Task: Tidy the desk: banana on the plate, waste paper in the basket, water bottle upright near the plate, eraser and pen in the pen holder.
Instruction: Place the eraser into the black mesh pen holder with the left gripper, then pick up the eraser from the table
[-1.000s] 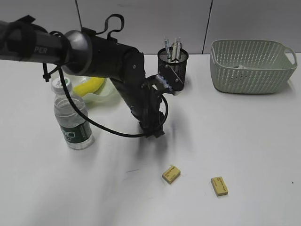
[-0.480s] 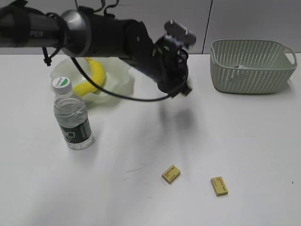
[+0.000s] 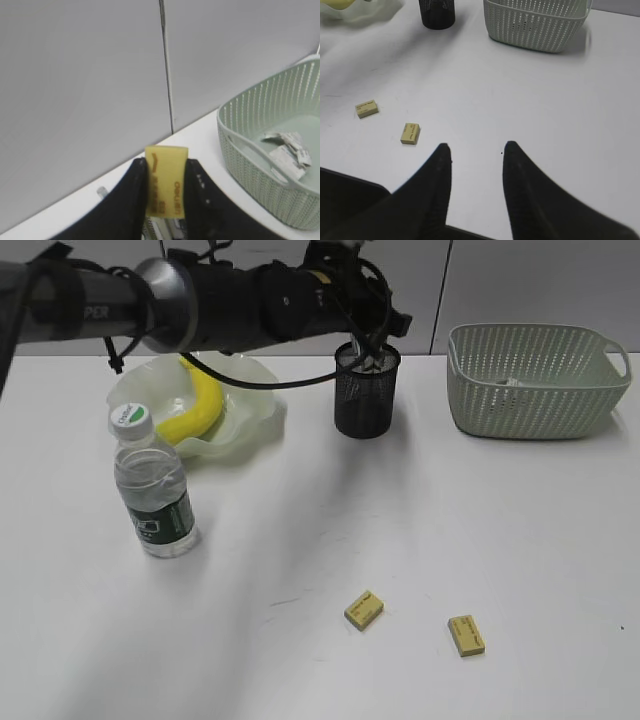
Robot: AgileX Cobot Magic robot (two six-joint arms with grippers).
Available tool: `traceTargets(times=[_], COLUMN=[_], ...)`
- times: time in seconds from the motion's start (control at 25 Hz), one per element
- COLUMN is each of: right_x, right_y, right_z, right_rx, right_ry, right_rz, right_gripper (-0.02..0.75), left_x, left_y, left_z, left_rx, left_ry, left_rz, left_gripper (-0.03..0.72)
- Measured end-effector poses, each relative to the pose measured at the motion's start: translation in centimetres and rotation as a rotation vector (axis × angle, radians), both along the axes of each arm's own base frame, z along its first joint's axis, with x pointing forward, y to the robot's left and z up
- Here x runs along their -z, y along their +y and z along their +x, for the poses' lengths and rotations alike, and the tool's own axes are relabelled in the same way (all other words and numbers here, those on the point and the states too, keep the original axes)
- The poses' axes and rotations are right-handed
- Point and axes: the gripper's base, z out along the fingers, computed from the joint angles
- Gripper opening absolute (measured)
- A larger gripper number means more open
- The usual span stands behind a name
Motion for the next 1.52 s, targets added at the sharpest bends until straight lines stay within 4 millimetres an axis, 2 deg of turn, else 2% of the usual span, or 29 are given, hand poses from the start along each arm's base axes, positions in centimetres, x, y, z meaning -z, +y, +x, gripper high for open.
traceTargets(times=[0.12, 0.28, 0.4, 0.52, 0.64, 0.72, 0.76, 0.8, 0.88, 1.04, 1.2, 1.28, 1.32, 1.52], right_x=[0.0, 0.0, 0.0, 0.0, 0.0, 0.0, 0.0, 0.0, 0.0, 0.0, 0.0, 0.0, 0.0, 0.0], right_y=[0.0, 0.0, 0.0, 0.0, 0.0, 0.0, 0.0, 0.0, 0.0, 0.0, 0.0, 0.0, 0.0, 0.0], right_z=[0.0, 0.0, 0.0, 0.0, 0.0, 0.0, 0.0, 0.0, 0.0, 0.0, 0.0, 0.0, 0.0, 0.0], right_rx=[0.000, 0.000, 0.000, 0.000, 0.000, 0.000, 0.000, 0.000, 0.000, 0.000, 0.000, 0.000, 0.000, 0.001], right_ry=[0.000, 0.000, 0.000, 0.000, 0.000, 0.000, 0.000, 0.000, 0.000, 0.000, 0.000, -0.001, -0.001, -0.001], right_rz=[0.000, -0.001, -0.001, -0.001, -0.001, -0.001, -0.001, -0.001, -0.001, -0.001, -0.001, -0.002, -0.002, -0.002], right_gripper=[0.289, 0.288, 0.288, 0.288, 0.289, 0.289, 0.289, 0.289, 0.289, 0.288, 0.288, 0.288, 0.288, 0.288], left_x=[1.5, 1.3, 0.6, -1.0, -3.9, -6.4, -8.0, -8.7, -11.4, -13.8, -13.6, -12.8, -13.0, -11.5], left_y=[-0.2, 0.0, 0.4, 1.2, 2.3, 3.6, 4.5, 5.4, 7.9, 14.1, 19.4, 21.5, 22.9, 28.1], left_z=[0.1, 0.1, 0.0, -0.5, -1.3, -2.7, -3.8, -5.0, -8.4, -17.3, -26.5, -30.0, -31.8, -36.3], left_rx=[0.006, 0.004, 0.023, 0.053, 0.058, 0.053, 0.052, 0.051, 0.043, 0.039, 0.109, 0.120, 0.097, -0.137], left_ry=[0.029, 0.034, 0.082, 0.147, 0.171, 0.150, 0.129, 0.119, 0.073, 0.039, 0.109, 0.195, 0.214, 0.385], left_rz=[0.021, 0.018, 0.030, 0.038, -0.001, -0.012, -0.014, 0.001, -0.001, -0.011, -0.011, -0.005, -0.024, 0.090], left_gripper=[0.195, 0.341, 0.382, 0.368, 0.298, 0.266, 0.258, 0.252, 0.249, 0.247, 0.247, 0.244, 0.241, 0.237])
